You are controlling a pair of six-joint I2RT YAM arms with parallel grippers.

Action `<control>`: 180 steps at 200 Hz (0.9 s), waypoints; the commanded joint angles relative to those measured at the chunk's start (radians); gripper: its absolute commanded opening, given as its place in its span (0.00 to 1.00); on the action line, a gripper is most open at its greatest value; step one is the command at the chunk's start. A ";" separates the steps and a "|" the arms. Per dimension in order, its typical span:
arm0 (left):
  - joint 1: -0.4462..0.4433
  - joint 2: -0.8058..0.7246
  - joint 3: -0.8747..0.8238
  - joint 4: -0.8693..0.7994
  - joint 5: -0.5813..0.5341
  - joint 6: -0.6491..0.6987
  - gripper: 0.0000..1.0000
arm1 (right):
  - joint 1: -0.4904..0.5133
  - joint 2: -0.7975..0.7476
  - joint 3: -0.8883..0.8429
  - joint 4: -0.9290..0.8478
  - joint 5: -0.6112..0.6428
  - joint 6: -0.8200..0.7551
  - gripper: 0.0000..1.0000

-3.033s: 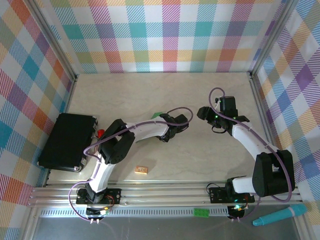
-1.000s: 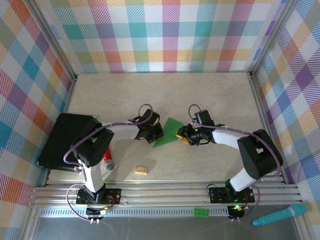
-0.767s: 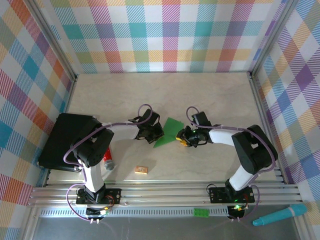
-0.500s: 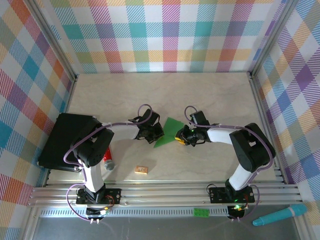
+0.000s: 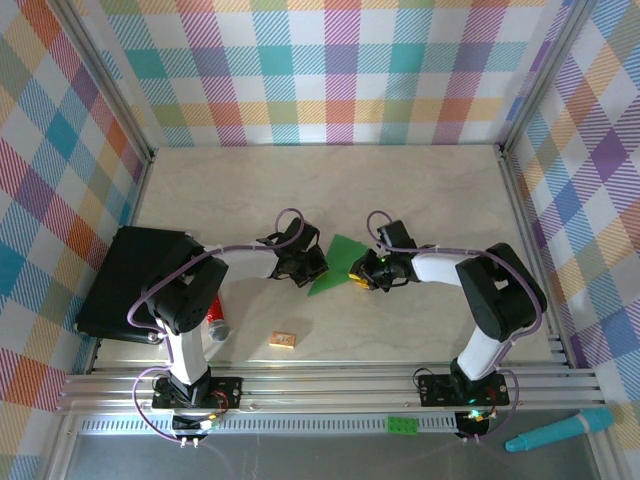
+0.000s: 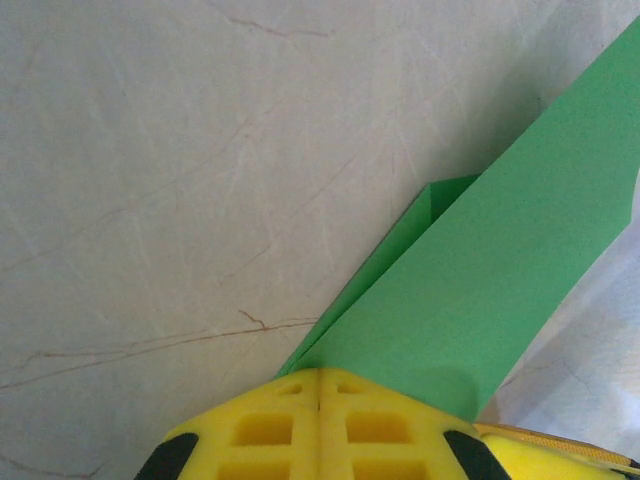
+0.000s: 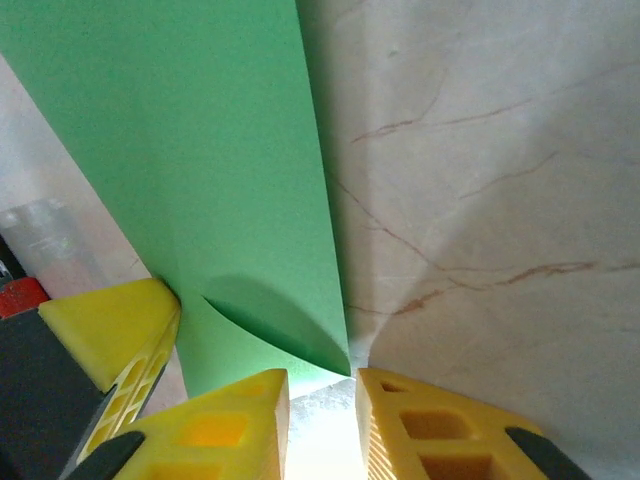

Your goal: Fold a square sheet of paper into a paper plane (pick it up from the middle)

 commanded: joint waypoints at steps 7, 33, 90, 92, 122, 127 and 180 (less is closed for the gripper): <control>0.010 0.053 -0.051 -0.067 0.005 -0.027 0.00 | 0.017 0.028 0.028 0.014 0.027 -0.013 0.26; 0.017 0.043 -0.063 -0.046 0.020 -0.040 0.00 | 0.017 0.028 0.021 0.071 0.012 -0.011 0.26; 0.031 0.033 -0.077 -0.039 0.024 -0.042 0.00 | 0.017 -0.017 -0.027 0.142 0.019 0.011 0.26; 0.031 0.033 -0.078 -0.039 0.024 -0.042 0.00 | 0.017 -0.018 -0.028 0.144 0.019 0.013 0.25; 0.038 0.020 -0.080 -0.041 0.024 -0.034 0.00 | 0.017 -0.029 -0.037 0.155 0.020 0.019 0.22; 0.039 0.016 -0.080 -0.043 0.024 -0.031 0.00 | 0.017 -0.033 -0.037 0.154 0.023 0.019 0.21; 0.042 -0.084 -0.069 -0.027 0.021 0.044 0.14 | 0.016 -0.070 -0.041 0.141 0.041 0.016 0.06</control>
